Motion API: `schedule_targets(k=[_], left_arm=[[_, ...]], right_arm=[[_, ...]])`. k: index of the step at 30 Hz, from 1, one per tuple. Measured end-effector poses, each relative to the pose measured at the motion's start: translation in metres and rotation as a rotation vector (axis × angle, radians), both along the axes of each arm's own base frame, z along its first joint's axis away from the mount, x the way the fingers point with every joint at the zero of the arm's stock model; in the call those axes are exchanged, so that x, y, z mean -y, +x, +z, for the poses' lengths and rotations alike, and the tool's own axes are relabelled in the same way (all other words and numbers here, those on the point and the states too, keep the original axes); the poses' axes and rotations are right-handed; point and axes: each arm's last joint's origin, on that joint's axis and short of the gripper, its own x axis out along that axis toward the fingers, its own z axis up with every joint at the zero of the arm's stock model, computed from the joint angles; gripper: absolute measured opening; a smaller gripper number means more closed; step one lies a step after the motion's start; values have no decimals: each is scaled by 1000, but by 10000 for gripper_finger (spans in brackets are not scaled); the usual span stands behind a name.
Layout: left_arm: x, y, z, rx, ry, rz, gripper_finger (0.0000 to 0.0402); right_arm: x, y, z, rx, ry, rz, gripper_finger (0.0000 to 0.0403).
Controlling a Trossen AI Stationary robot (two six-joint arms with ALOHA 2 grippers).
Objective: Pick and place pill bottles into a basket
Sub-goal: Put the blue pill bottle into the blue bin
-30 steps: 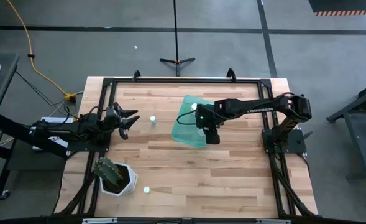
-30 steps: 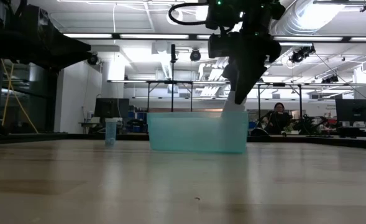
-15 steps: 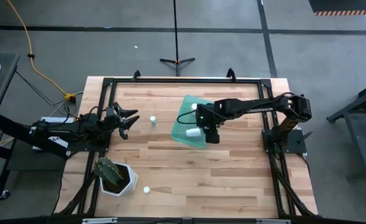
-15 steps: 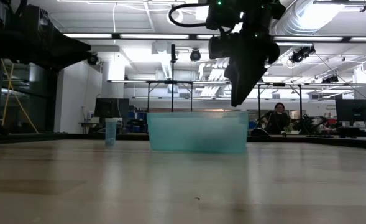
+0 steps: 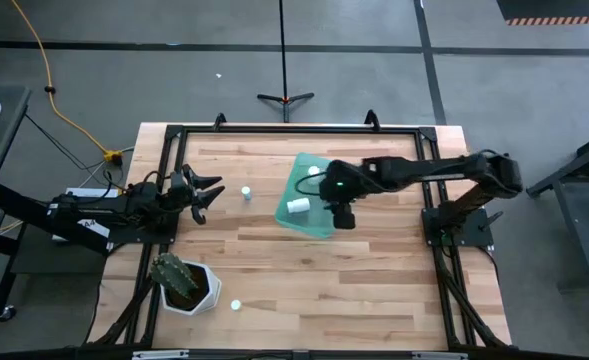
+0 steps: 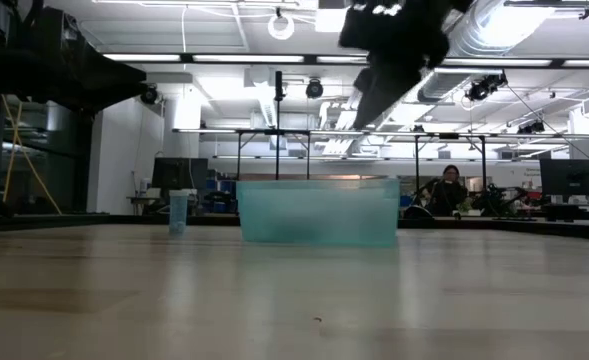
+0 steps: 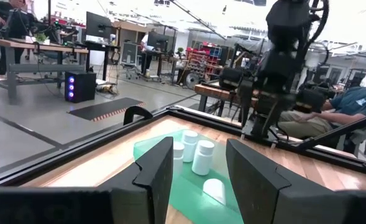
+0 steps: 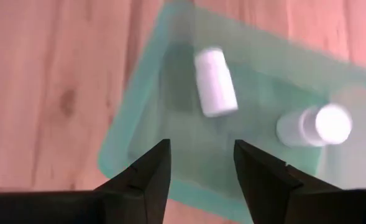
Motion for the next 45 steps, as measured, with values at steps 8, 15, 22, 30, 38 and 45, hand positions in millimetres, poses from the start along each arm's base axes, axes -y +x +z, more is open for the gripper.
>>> schedule_targets(k=[8,15,22,30,38,45], left_arm=[[1,0,0,-1,4,-27,184],[0,0,1,-8,59,-9,184],[0,-2,13,77,143,23,184],[-1,-3,19,109,208,63,224],[0,4,47,33,206,37,315],[0,28,71,-233,223,13,299]], right_arm=[[-8,-79,-15,348,24,-48,131],[-11,-137,-50,767,-23,-120,124],[-9,-159,-80,907,-107,-233,124],[-9,-160,-86,889,-54,-279,124],[-9,-160,-86,890,-43,-281,124],[-8,-161,-86,889,-53,-296,124]])
